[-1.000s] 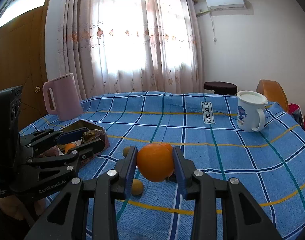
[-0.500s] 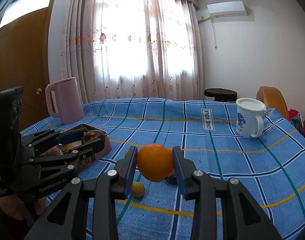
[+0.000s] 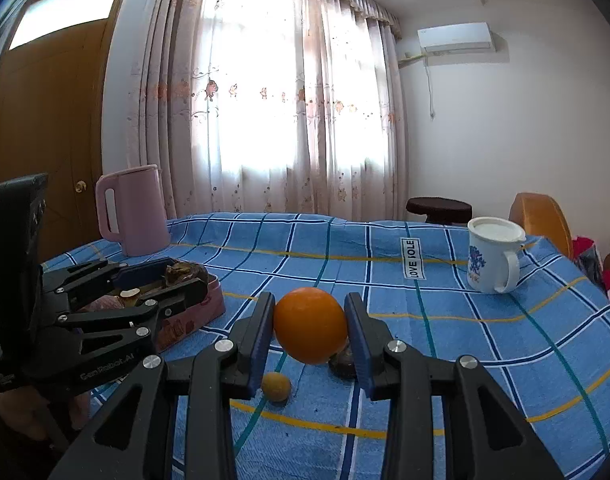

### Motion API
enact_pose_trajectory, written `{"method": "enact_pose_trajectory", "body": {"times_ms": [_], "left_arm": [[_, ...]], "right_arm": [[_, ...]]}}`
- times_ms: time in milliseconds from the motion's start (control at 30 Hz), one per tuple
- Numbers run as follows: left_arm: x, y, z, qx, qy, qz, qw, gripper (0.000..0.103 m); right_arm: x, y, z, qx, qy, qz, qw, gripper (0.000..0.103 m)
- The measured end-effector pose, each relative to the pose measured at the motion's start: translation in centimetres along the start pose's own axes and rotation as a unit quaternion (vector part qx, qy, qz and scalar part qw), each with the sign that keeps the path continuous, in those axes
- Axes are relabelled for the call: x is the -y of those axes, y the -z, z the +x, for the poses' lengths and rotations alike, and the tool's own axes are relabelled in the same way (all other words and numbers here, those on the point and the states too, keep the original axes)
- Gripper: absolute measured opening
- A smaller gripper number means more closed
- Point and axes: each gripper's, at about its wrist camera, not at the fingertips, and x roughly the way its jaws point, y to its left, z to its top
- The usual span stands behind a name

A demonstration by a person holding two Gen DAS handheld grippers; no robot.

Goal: Organize fruits
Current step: 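Carry the brown fruit with the left tool while the right tool carries the orange toward the tin, then open both tools to drop the brown fruit and orange into the tin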

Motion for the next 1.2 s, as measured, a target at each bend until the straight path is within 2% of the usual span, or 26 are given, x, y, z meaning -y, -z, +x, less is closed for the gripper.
{"method": "enact_pose_trajectory", "body": {"times_ms": [167, 267, 600, 933, 1200], "left_arm": [[-1.1, 0.0, -0.3, -0.005, -0.004, -0.006, 1.0, 0.044], [-3.0, -0.1, -0.7, -0.008, -0.012, -0.022, 0.9997, 0.044], [-11.5, -0.3, -1.4, -0.031, -0.069, -0.077, 0.9942, 0.044], [-16.4, 1.7, -0.7, -0.069, -0.097, -0.123, 0.9851, 0.044], [-17.2, 3.1, 0.0, -0.094, -0.09, -0.132, 0.9826, 0.044]], "right_arm": [[-1.2, -0.5, 1.7, -0.018, -0.019, -0.009, 1.0, 0.038], [-2.6, -1.5, 2.8, -0.022, -0.044, -0.014, 0.999, 0.038], [-9.4, -4.3, 7.6, -0.048, -0.115, -0.047, 0.991, 0.038], [-14.5, -3.4, 11.4, -0.09, -0.156, -0.064, 0.982, 0.038], [-16.7, -1.7, 12.6, -0.118, -0.163, -0.081, 0.976, 0.038]]}}
